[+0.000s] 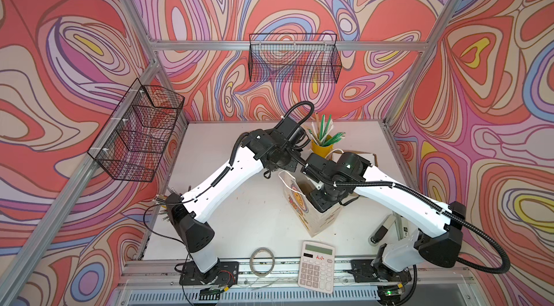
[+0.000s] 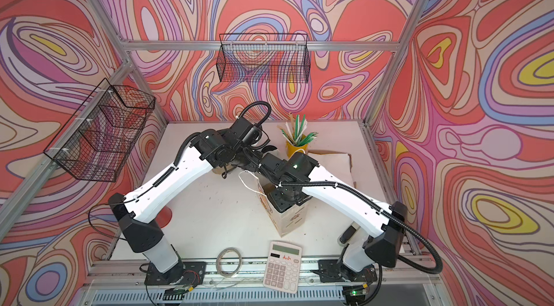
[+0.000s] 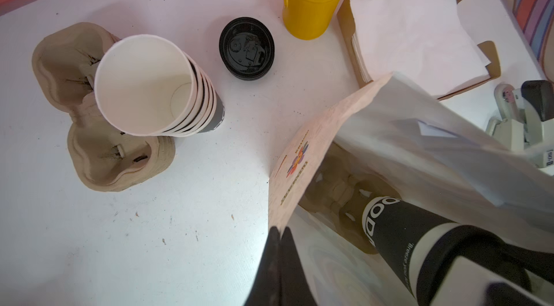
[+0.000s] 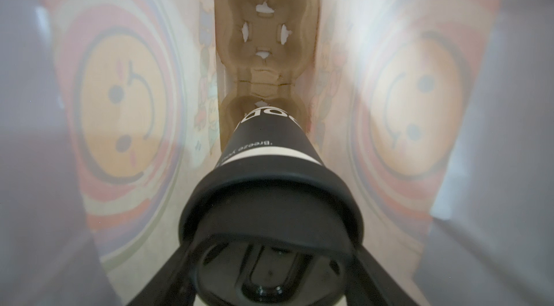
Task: Pack a coffee takeout order
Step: Stand up the takeout bag at the center of the table.
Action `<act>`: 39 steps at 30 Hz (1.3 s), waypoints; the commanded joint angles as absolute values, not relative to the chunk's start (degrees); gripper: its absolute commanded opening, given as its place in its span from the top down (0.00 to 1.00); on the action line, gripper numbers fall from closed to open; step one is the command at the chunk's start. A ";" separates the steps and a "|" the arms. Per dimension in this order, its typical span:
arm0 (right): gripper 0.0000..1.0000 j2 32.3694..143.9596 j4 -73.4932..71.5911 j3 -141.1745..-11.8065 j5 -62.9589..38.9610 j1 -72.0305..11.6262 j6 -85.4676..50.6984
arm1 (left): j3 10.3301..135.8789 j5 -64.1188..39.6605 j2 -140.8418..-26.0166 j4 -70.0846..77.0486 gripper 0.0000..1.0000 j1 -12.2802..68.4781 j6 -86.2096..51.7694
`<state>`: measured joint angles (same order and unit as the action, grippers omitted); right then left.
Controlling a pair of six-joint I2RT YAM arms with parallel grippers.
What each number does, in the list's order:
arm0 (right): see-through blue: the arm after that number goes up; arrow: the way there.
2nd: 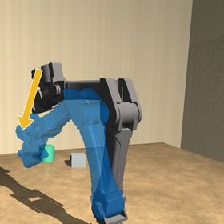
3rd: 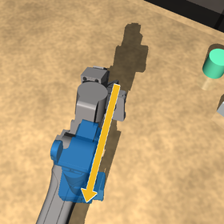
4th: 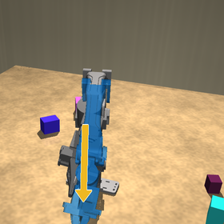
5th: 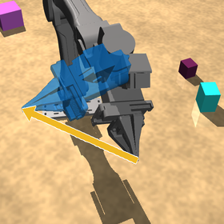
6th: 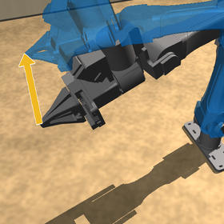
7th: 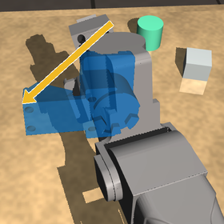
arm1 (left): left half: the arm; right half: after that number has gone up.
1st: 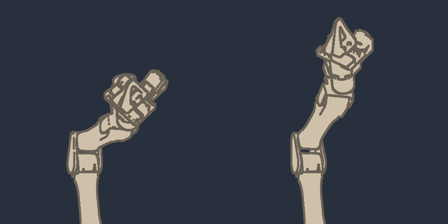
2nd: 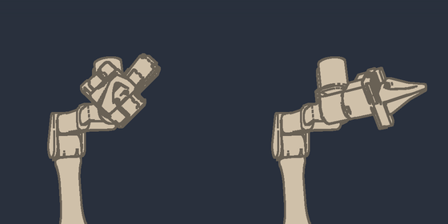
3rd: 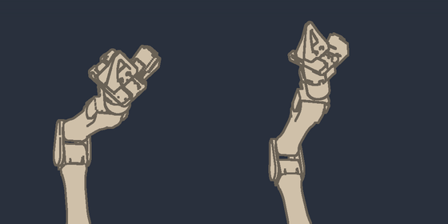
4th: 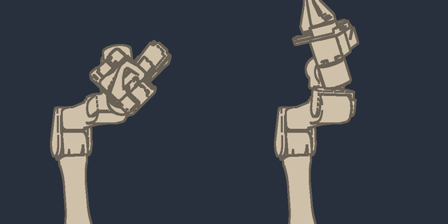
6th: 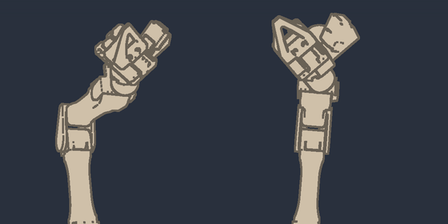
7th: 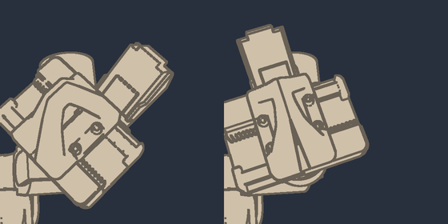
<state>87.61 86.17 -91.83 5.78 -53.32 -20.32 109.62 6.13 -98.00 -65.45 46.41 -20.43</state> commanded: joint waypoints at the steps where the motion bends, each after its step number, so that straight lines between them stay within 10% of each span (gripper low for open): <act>1: 0.37 90.46 80.44 -94.29 4.70 -53.18 -17.83 | 110.94 5.69 -97.31 -69.15 1.00 47.53 -18.06; 24: 0.38 91.98 78.42 -91.09 3.62 -53.10 -20.12 | 106.80 0.67 -96.44 -60.95 0.69 45.84 -19.33; 39: 0.39 93.51 80.20 -92.19 3.11 -52.48 -22.30 | 101.94 -1.26 -94.57 -55.59 0.66 45.80 -20.39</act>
